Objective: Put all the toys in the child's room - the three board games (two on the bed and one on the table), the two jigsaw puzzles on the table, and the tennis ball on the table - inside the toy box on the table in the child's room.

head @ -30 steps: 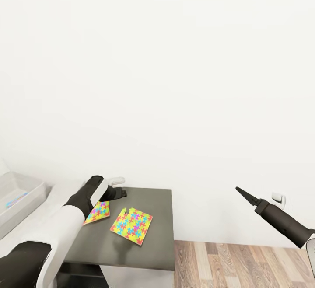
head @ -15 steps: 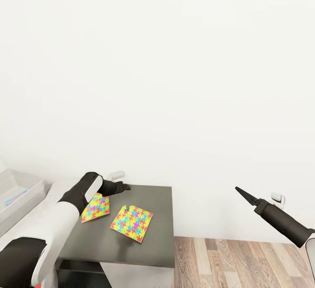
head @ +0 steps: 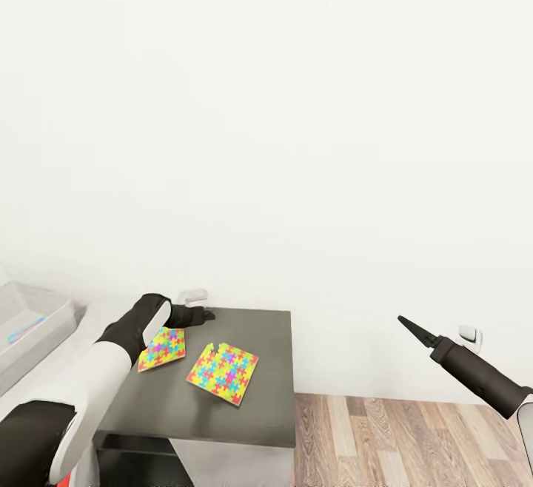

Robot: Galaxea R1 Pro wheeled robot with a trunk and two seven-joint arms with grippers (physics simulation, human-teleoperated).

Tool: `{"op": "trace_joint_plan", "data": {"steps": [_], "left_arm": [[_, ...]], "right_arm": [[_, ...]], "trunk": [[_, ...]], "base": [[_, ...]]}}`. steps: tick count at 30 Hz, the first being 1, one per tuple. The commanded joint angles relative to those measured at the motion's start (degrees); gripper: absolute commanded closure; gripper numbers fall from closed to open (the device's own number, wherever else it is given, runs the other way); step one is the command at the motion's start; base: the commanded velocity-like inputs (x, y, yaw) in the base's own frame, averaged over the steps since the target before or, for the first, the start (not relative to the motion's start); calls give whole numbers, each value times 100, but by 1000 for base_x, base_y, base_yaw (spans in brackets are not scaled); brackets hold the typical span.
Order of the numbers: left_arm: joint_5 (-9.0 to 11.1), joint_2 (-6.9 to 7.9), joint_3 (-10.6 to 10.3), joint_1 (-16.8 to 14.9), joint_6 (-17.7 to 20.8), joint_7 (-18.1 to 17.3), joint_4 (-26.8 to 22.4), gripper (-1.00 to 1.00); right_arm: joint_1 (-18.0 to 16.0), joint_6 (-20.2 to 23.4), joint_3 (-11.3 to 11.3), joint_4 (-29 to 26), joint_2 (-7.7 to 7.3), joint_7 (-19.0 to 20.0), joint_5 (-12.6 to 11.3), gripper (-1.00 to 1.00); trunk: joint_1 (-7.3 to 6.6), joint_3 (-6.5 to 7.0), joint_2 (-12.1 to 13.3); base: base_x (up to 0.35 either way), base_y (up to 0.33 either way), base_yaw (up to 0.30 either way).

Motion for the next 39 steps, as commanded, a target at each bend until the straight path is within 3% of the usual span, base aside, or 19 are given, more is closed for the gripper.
{"op": "trace_joint_plan", "data": {"steps": [1, 6, 20, 30, 39], "left_arm": [[-38, 6, -31, -5, -68, -11, 62, -100], [-119, -1, -45, -5, -306, -18, 179, -100], [-131, -5, -49, -5, -415, -26, 204, -100], [-224, 13, -47, -5, -418, -611, 200, -100], [-313, 19, -56, -5, -418, -676, 199, -100]], "right_arm": [[-5, 34, -5, -1, 0, 8, -19, -100], [-6, 32, -4, -1, 0, 10, -19, -100], [-7, 23, 135, -1, -6, 8, -19, -100], [-5, 13, 152, -1, 4, 8, -19, -100], [-5, 12, 153, -1, 1, 8, -19, -100]], "trunk": [[3, -22, -13], [3, -69, -13], [3, -199, -13], [3, -292, -13], [3, -376, -13]], "base": [[0, 0, 0], [0, 0, 0], [0, 0, 0], [0, 0, 0], [0, 0, 0]]}}
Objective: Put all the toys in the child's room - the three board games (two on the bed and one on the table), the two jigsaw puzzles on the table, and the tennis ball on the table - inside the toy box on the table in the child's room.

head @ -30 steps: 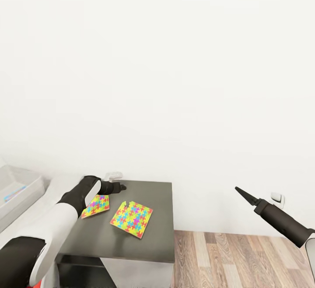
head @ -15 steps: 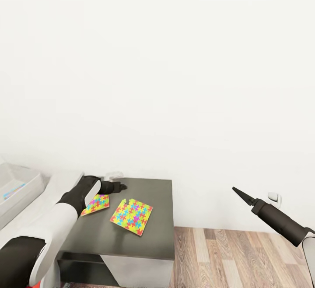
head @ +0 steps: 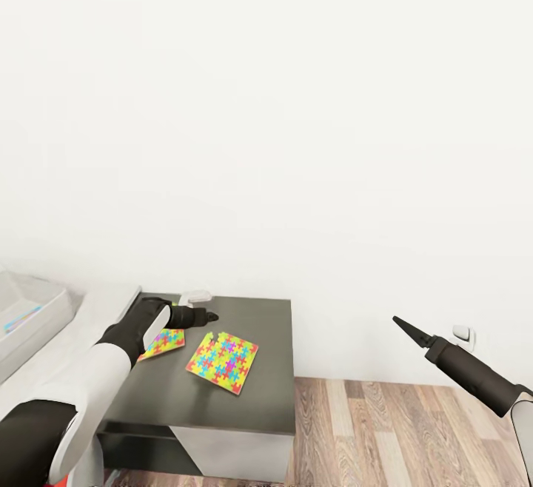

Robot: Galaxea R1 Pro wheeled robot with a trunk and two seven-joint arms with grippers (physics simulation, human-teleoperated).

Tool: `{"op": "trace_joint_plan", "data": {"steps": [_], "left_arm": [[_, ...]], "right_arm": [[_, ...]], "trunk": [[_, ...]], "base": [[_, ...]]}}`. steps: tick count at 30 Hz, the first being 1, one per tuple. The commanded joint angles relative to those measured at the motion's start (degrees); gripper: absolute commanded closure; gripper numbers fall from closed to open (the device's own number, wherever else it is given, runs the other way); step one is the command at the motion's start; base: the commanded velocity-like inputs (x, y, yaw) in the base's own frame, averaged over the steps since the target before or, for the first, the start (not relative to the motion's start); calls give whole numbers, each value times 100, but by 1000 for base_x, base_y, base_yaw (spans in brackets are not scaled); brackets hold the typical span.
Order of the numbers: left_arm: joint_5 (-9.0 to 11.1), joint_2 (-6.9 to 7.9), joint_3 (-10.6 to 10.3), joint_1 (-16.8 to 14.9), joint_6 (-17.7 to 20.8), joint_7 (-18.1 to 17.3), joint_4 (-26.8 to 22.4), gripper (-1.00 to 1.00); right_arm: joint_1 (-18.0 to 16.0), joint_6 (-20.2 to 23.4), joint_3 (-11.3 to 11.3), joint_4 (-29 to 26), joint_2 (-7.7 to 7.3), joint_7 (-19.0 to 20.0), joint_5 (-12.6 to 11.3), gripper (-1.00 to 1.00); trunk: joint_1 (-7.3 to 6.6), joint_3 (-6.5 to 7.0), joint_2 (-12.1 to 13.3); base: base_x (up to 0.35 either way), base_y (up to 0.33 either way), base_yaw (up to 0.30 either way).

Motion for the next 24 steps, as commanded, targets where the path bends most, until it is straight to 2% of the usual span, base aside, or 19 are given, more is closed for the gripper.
{"op": "trace_joint_plan", "data": {"steps": [1, 9, 19, 24], "left_arm": [[58, 8, -39, -5, 27, 13, -7, -100], [63, 18, -51, -5, 27, -55, 11, -100], [57, 46, -62, -5, 27, -549, 69, -100], [31, 146, -65, -5, 27, -605, 73, -100]], "right_arm": [[-6, 35, -5, -1, 0, 8, -20, -100], [-7, 35, -5, -1, -1, 8, -20, -100], [-5, 35, -5, -1, 3, 11, -20, -100], [-5, 35, -5, -1, 7, 13, -20, -100]], "trunk": [[3, -21, -12], [3, -96, -12], [3, -189, -12], [3, -235, -12]], "base": [[0, 0, 0], [0, 0, 0], [0, 0, 0], [0, 0, 0]]}}
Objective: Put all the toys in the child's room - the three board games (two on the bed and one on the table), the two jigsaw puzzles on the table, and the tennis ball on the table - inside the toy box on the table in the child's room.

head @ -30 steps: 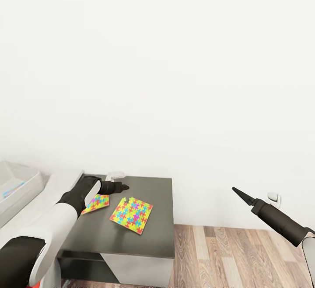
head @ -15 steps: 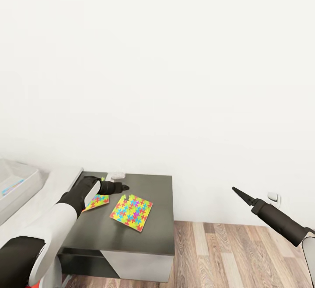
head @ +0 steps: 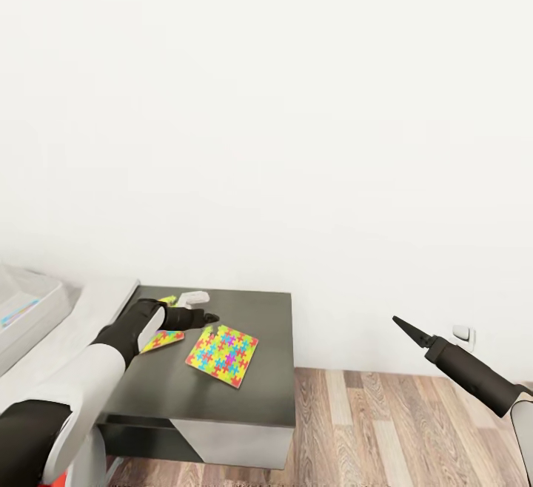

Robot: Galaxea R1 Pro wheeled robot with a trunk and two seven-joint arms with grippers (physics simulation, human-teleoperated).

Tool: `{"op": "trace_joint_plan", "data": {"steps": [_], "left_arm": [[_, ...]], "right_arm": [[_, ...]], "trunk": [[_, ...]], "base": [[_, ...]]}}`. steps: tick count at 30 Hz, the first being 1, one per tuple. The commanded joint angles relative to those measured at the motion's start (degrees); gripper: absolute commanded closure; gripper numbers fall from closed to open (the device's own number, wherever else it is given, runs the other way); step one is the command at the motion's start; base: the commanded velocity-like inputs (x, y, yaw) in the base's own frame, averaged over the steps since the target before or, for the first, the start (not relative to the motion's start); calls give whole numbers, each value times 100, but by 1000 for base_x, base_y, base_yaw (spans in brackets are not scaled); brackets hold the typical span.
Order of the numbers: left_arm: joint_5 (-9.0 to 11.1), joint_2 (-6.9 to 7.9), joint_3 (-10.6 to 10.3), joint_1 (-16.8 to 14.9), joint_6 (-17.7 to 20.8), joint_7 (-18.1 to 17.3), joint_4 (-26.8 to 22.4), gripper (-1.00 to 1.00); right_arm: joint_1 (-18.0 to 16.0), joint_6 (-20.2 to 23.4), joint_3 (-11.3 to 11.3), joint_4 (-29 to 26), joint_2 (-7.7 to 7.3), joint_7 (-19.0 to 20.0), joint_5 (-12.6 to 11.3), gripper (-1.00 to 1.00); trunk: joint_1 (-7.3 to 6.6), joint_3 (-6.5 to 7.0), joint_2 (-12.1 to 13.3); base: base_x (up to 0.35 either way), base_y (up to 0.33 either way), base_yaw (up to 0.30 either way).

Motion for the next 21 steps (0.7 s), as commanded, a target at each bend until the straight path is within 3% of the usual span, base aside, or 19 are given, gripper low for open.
{"op": "trace_joint_plan", "data": {"steps": [1, 13, 21], "left_arm": [[50, 26, -37, -5, 31, 9, -8, -100], [32, 59, -52, -2, 31, 7, -8, -100], [37, 47, -262, -3, 31, 15, -4, -100]], "right_arm": [[-6, 35, -5, -1, 0, 9, -20, -100], [-7, 35, 1, -1, 1, 11, -20, -100], [-7, 35, 3, -1, 3, 18, -20, -100]], "trunk": [[3, -21, -12], [3, -133, -12], [3, -207, -12]], "base": [[0, 0, 0], [0, 0, 0], [0, 0, 0]]}}
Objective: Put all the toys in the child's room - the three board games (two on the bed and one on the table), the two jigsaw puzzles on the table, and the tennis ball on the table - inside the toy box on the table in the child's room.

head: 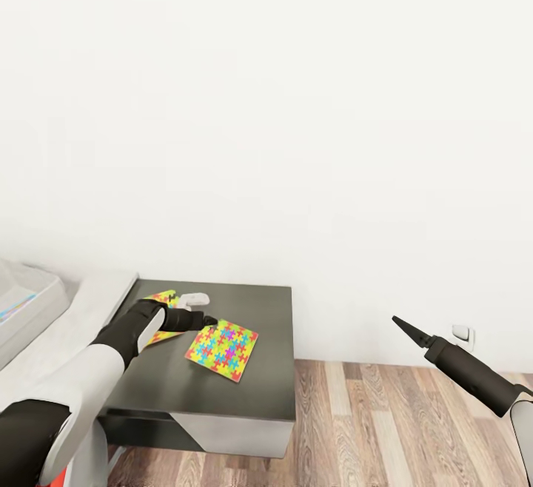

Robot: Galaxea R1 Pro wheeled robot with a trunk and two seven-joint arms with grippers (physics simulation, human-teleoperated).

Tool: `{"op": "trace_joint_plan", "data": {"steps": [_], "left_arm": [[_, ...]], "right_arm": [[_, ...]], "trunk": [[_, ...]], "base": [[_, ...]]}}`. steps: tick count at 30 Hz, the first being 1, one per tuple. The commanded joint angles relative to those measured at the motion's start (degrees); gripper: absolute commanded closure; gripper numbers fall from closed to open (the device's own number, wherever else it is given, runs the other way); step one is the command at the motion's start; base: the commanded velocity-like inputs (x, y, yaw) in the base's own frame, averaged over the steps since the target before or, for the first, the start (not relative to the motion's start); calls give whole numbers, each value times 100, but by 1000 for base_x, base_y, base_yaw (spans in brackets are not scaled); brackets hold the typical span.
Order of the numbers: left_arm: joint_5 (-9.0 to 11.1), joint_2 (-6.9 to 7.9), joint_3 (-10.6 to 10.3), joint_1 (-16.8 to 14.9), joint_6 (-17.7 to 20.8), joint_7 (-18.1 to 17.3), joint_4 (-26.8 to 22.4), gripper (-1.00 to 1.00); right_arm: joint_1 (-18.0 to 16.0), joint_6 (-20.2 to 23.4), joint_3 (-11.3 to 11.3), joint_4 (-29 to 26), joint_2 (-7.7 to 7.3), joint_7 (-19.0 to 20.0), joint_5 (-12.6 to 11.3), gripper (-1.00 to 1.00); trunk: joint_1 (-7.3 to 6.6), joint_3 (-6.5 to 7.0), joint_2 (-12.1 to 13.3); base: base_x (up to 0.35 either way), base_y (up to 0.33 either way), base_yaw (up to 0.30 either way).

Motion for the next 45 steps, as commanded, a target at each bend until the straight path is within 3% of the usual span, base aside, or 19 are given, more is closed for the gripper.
{"op": "trace_joint_plan", "data": {"steps": [1, 45], "left_arm": [[60, 5, -58, -5, 31, 14, -6, -100], [54, 18, -93, -3, 22, 6, -4, -100]], "right_arm": [[-5, 35, -5, -1, -1, 8, -20, -100], [-5, 35, -5, -1, -2, 34, -20, -100]], "trunk": [[3, -20, -12], [3, -430, -12]], "base": [[0, 0, 0], [0, 0, 0]]}}
